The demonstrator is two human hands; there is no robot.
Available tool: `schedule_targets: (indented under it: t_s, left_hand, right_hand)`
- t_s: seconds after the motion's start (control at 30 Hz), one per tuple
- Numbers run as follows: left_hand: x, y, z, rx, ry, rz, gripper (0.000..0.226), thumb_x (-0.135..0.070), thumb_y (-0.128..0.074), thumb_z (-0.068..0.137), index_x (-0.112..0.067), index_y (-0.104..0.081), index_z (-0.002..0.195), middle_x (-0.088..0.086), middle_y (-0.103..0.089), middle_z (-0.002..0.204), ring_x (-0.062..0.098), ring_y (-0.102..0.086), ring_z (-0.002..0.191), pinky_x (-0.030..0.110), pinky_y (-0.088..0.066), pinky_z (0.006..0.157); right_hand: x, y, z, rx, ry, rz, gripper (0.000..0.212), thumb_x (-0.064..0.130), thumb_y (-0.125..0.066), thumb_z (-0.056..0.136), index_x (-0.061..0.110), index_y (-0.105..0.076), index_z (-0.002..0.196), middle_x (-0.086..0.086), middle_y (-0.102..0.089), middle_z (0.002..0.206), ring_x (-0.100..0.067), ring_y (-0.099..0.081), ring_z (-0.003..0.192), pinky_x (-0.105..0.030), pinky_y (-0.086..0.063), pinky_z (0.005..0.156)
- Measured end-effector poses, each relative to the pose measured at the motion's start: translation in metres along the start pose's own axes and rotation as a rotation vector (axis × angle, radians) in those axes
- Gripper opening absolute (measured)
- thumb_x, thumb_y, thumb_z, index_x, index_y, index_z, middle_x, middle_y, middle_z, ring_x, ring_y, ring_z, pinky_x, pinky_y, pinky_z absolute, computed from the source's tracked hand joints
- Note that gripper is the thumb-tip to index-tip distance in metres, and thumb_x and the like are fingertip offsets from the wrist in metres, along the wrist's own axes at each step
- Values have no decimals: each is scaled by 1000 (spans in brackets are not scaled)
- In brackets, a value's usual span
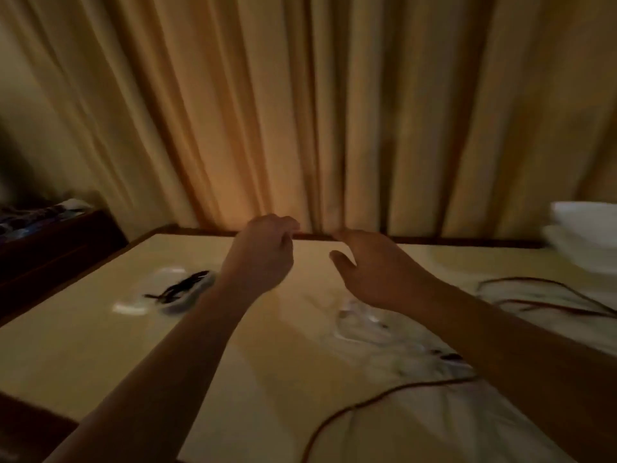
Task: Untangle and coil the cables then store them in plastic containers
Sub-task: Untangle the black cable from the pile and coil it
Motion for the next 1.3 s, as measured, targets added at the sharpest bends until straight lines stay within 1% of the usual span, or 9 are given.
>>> schedule_targets:
  t_s: [0.17,0.27,0.43,0.57,0.73,0.87,1.0,1.13,1.3]
  left_hand:
    - [-179,-56,35,33,-240,-281,23,-17,-56,98,-13,-76,110,8,-75,107,26,-66,99,34,-49,88]
    - [-269,-90,50,81,-338,-342,22,-20,-56,99,-12,-76,104,8,-75,101,25,-66,93,39,-52,84]
    - [-375,-160,70,191,-449,-249,39,-42,-57,100,-18,-65,129,6,-63,130,27,-58,119,41,-48,99]
    - [-419,-199,75,245,-525,-69,41,-48,-64,96,-19,-59,125,6,-61,128,27,-55,118,44,-51,93]
    - [-423,-203,72,173,-500,-50,15,-29,-55,104,-16,-58,110,2,-64,106,22,-62,93,35,-49,73]
    - [-410,-164,52,98,-445,-277,13,-30,-54,106,-19,-54,113,-2,-63,115,11,-60,95,27,-53,79]
    - [-393,-115,11,75,-541,-408,20,-37,-61,101,-23,-55,114,-7,-60,122,-1,-50,103,13,-46,79]
    - [-358,-64,-14,-121,-496,-356,27,-54,-56,99,-27,-53,101,-12,-58,107,2,-55,91,20,-51,68]
    - [-283,-8,-35,-282,-355,-426,23,-39,-47,107,-20,-59,101,-9,-60,96,6,-56,77,20,-45,59]
  right_hand:
    - [-116,109,-83,-196,-250,-54,25,29,-52,100,17,-69,115,-9,-73,106,-29,-68,100,-34,-51,82]
    - [-175,165,-133,-313,-408,-95,24,25,-56,100,15,-70,117,-9,-71,119,-28,-63,111,-36,-49,94]
    - [-252,218,-193,-395,-665,-137,34,24,-53,102,12,-64,132,-10,-66,131,-27,-61,118,-34,-44,102]
    - [-294,223,-216,-397,-754,14,26,23,-55,102,12,-71,119,-4,-71,110,-16,-63,94,-26,-45,87]
    - [-318,206,-225,-457,-859,550,22,24,-56,100,12,-70,88,-14,-71,92,-24,-68,84,-32,-55,73]
    - [-308,199,-216,-566,-886,948,34,41,-47,105,13,-64,112,-9,-69,109,-25,-68,98,-35,-59,84]
    - [-265,184,-194,-411,-775,1513,44,52,-48,102,19,-56,130,-13,-72,118,-34,-72,105,-51,-59,89]
    - [-211,164,-169,-286,-608,1588,46,50,-44,104,18,-56,134,-14,-74,115,-33,-73,105,-56,-57,90]
    - [-134,133,-121,-212,-392,1538,52,56,-44,102,27,-48,145,-12,-62,137,-36,-64,119,-59,-56,89]
Point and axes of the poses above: each hand's wrist, its own z-axis towards the middle knuckle, its own y-axis out of the back of the hand, x = y × z, the point moved 6 cm from there along z, towards the middle knuckle
